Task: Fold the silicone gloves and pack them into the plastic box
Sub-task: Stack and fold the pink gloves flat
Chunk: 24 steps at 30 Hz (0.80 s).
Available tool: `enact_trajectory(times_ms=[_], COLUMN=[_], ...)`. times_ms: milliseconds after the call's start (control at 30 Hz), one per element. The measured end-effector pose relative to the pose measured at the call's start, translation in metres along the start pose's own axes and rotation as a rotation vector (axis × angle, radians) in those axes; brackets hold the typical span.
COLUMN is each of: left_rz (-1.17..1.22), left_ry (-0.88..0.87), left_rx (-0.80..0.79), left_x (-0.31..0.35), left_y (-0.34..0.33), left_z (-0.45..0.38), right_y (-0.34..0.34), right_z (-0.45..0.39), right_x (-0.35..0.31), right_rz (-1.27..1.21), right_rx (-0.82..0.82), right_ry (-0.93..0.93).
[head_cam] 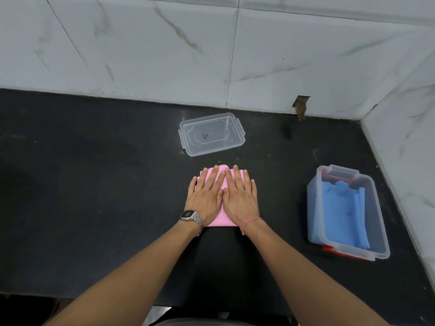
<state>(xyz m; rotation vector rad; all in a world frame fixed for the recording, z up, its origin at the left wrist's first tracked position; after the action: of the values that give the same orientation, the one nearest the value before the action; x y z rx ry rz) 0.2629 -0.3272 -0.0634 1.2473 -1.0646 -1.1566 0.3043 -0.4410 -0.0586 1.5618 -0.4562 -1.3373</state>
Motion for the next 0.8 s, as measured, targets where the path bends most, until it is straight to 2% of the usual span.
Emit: enact_trajectory(times_ms=[233,333,400,467,533,667,800], left_rz=[0.069,0.187,0.373,0.603,0.746,0.88,1.004], left_ry=[-0.029,-0.017,0.106,0.306,0.459,0.59,0.679], left_rx=[-0.049,-0.065,-0.005,0.062,0.07,-0.002,-0.099], left_x=[-0.001,-0.006,-0.01,-0.015,-0.016,-0.016,-0.021], left_y=[0.006,0.014,0.022,0.029,0.032,0.033,0.029], left_z=[0.001,0.006,0.016,0.03,0.043,0.058,0.068], right_y=[0.006,0.016,0.023,0.029,0.031,0.032,0.032], right_z=[0.0,0.008,0.022,0.039,0.052,0.06,0.07], right_x=[0.0,0.0,-0.002,-0.002,-0.001,0.005,0.006], right_rz=[-0.048,-0.129,-0.255,-0.413,-0.52,-0.808,-1.188], right_rx=[-0.078,-0.106,-0.02,0.12,0.184,0.178,0.088], right_ry=[0.008,0.02,-0.021,-0.142,-0.259,-0.485,-0.67])
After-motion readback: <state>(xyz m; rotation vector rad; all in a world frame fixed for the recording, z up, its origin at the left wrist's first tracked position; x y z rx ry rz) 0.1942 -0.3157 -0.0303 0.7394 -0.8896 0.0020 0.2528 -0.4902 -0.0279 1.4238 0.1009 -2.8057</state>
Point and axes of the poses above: each hand's wrist, its own z-axis away from the middle knuckle, its own y-axis out of the back of the hand, x = y × z, the point moved 3 cm from there along -z, towards the middle knuckle, and after that the axes turned 15 degrees about -z, right-handed, at the moved point
